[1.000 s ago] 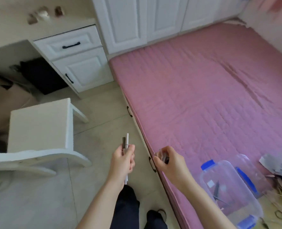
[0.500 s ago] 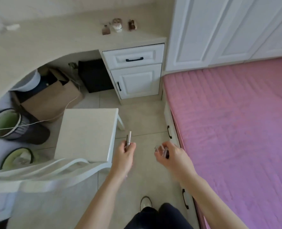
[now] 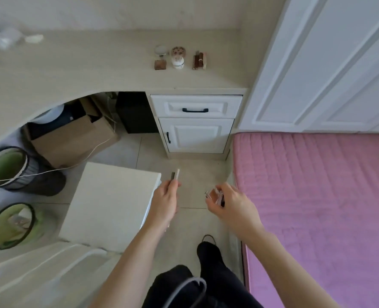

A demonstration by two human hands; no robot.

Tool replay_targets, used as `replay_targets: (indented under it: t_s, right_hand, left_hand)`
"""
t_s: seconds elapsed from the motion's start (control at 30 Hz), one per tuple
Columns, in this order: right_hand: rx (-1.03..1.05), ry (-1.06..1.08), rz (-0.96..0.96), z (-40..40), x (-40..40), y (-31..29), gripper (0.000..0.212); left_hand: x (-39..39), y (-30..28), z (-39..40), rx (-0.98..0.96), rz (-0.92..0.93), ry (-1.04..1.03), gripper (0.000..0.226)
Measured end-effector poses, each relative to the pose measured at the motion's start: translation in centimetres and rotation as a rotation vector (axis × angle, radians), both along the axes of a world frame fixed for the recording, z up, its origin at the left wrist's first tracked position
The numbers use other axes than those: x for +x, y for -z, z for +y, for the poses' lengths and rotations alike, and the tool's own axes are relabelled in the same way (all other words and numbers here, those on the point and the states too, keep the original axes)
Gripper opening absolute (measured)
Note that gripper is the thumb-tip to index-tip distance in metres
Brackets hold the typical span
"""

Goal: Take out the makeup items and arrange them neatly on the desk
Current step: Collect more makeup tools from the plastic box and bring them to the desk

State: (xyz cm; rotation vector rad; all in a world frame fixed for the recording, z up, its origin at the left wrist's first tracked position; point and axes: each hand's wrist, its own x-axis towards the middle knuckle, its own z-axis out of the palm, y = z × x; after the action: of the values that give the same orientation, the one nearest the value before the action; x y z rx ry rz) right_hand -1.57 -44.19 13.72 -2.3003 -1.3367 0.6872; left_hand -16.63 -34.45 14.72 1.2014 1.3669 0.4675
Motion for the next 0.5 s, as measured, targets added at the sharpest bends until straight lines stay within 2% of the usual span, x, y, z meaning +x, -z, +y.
replay_targets:
  t_s: [0.17, 0.5]
  right_hand:
    - [0.019, -0.11, -0.039, 7.2, 5.3, -1.0, 0.035]
    - [0.062, -0.06, -0.075, 24.1, 13.7, -1.4, 0.034]
  left_hand:
    - [4.9, -1.3, 5.6, -0.002, -0.018, -0.047, 0.023]
    - [13.4, -1.7, 21.4, -0.042, -0.119, -0.035, 0.019]
